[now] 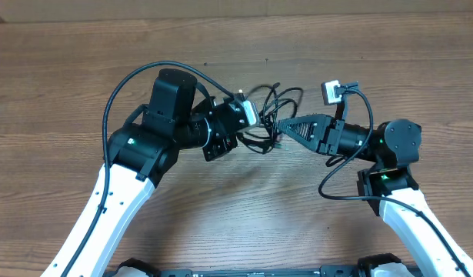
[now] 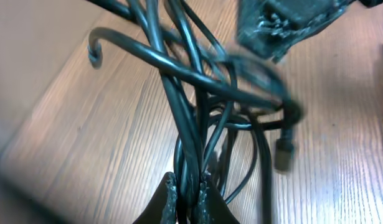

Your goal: Untangle cables

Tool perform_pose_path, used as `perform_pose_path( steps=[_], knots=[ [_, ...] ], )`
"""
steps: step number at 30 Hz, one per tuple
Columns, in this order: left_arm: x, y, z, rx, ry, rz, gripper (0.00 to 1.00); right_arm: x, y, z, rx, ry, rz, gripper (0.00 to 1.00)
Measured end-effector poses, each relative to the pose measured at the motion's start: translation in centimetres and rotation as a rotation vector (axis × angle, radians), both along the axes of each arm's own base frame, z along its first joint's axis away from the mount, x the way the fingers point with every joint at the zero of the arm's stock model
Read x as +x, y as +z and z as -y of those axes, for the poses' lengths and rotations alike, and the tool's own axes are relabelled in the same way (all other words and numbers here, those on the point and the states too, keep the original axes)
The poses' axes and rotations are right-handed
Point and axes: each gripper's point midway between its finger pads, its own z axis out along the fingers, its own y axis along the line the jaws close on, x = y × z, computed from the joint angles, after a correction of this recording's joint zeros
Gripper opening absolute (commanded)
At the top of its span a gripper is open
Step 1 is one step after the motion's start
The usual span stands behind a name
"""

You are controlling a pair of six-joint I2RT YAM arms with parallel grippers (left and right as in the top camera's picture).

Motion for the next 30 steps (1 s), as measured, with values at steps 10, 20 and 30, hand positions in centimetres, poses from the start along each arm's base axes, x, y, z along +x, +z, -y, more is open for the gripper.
perform_pose_path(
  steps=[10,20,30],
  knots=[
    [0.2,-0.6,-0.6,0.025,0.045,-0.025,0.04,1.2,-1.8,-0.1,-0.013,-0.01,-0.045,0.22],
    [0.3,-0.5,-0.5,0.021,0.05,-0.028,0.04,1.4,-3.6,-0.2,-0.081,-0.017,0.006,0.29],
    [0.5,-0.3,-0.4,0.005,0.065,-0.031,0.04,1.3,-4.3,-0.2,-0.126,-0.015,0.1,0.18]
  ],
)
